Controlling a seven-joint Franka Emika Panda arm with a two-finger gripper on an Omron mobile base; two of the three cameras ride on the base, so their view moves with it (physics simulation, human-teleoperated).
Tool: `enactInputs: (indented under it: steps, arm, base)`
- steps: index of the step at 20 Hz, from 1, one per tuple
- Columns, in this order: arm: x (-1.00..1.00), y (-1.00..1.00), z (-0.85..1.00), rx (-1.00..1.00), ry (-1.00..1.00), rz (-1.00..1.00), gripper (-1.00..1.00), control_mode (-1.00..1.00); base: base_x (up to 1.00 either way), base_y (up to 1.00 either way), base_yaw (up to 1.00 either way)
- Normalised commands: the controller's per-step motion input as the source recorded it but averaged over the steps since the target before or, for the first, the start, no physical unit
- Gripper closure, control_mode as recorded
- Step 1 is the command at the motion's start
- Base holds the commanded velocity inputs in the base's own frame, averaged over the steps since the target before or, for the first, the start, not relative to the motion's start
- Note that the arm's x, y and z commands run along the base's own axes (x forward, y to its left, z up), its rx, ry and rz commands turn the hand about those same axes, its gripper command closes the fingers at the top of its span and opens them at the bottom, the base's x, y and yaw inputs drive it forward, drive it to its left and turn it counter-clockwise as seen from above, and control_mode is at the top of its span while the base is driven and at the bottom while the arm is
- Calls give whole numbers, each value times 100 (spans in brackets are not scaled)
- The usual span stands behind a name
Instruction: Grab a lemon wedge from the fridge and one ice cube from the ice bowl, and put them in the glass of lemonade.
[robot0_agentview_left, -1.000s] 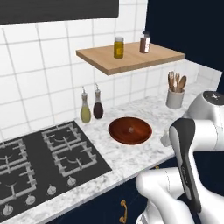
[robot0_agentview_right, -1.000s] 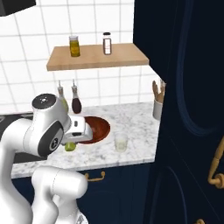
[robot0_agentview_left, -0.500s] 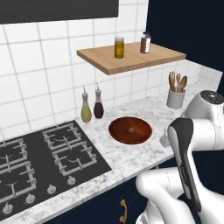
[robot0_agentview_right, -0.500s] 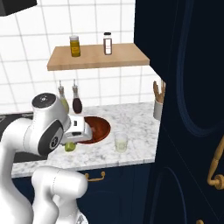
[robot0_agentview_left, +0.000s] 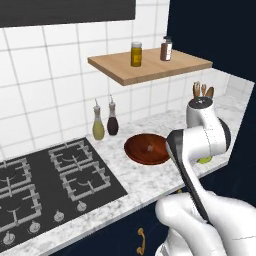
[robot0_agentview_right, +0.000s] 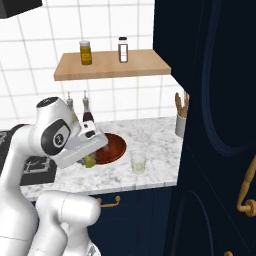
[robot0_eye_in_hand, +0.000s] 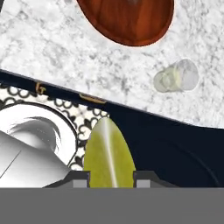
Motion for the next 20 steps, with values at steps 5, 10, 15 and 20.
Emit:
enactInputs:
  steps: [5, 10, 15, 20]
  arm:
    - [41, -74, -47, -27, 23, 36, 100, -100]
    - [43, -21, -34, -24, 31, 33, 100, -100]
    - [23, -3, -1, -21, 24, 32, 100, -100]
    - [24, -13, 1, -19, 26, 30, 100, -100]
  base:
    - [0, 0, 0]
    - [0, 0, 0]
    - [0, 0, 0]
    - [0, 0, 0]
